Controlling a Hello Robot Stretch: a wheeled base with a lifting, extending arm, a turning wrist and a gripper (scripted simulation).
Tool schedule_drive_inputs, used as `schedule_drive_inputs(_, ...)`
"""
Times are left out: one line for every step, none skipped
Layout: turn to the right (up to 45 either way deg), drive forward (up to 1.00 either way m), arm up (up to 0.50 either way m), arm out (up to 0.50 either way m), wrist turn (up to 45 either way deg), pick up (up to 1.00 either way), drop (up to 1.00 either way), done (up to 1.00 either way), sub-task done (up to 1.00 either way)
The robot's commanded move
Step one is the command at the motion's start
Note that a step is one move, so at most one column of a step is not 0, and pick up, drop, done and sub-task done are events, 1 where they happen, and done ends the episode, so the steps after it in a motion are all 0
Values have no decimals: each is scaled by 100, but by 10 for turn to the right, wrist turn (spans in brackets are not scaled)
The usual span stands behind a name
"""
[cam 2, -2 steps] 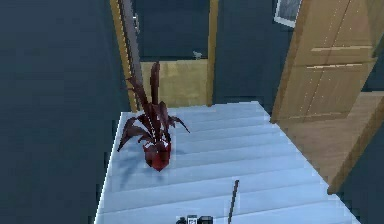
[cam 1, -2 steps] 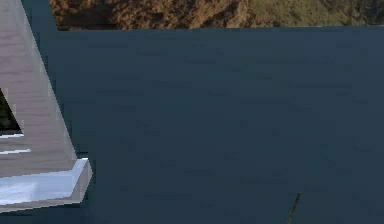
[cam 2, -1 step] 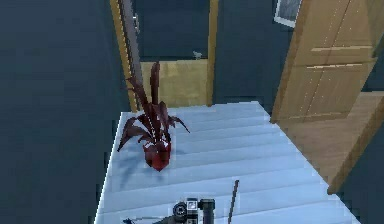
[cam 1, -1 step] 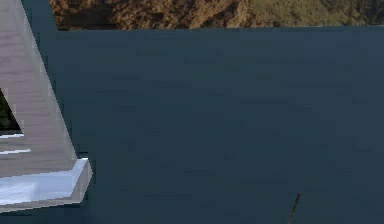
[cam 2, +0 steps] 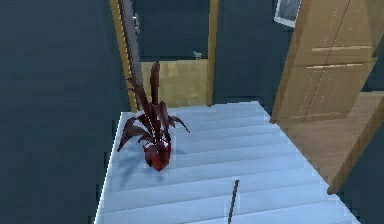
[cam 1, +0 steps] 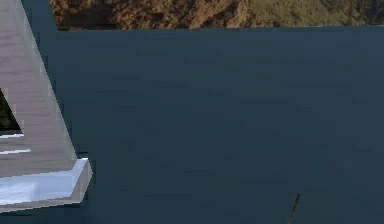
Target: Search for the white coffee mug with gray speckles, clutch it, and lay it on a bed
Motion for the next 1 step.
schedule_drive_inputs(0,0,0,0,0,0,0,100,0)
